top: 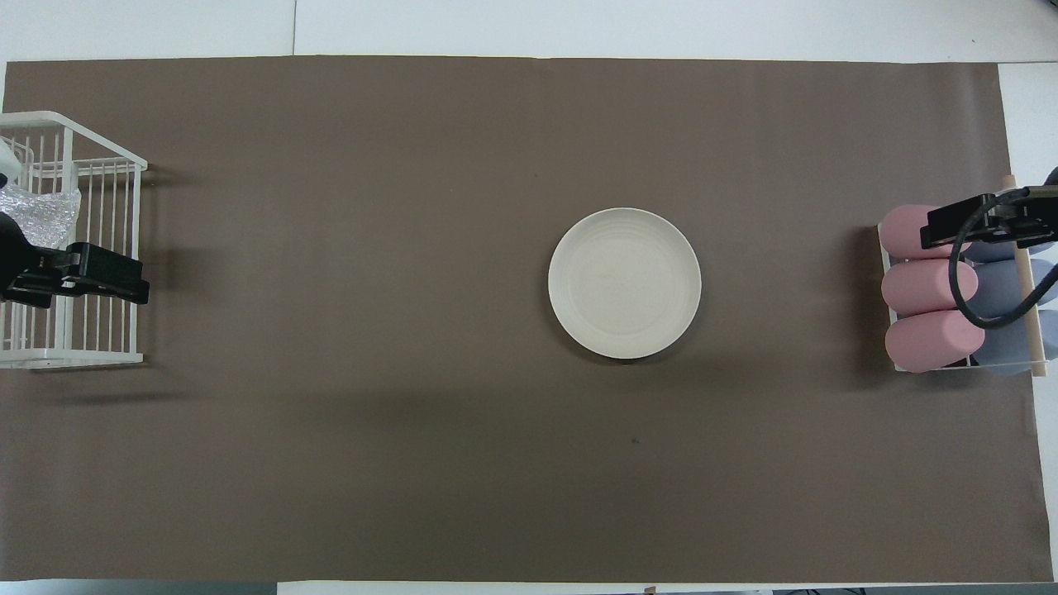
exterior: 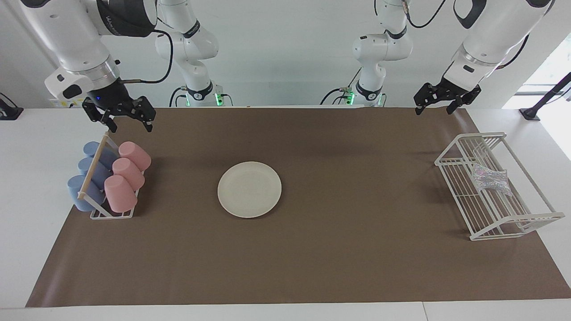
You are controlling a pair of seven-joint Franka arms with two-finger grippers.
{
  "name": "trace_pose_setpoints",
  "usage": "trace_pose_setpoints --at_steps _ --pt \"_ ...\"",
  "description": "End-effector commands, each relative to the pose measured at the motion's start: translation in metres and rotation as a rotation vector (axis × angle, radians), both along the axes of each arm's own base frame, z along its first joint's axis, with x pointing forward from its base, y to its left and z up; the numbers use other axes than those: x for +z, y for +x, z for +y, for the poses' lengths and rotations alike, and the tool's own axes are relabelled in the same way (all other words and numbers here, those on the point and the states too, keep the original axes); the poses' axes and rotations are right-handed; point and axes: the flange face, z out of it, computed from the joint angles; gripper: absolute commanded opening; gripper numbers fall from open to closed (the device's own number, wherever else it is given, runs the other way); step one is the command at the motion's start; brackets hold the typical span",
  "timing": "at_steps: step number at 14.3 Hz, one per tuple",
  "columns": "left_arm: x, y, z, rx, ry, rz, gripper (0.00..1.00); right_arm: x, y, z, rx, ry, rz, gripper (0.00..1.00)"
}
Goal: Wipe plate with sponge
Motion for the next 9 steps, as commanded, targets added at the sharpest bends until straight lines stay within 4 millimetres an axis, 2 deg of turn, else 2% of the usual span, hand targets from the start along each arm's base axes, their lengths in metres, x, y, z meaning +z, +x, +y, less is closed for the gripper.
trace_pose_setpoints --at_steps 1,9 --pt "0.0021 -0.0032 0.0026 0.015 -0.009 -0.012 1.0 0.0027 -0.0005 0.0018 -0.022 0.012 -0.012 1.0" --pt "0.002 -0.0032 0.0034 0.022 -0.016 -0.01 1.0 0.0027 -0.0005 0.0018 -0.022 0.012 -0.012 1.0"
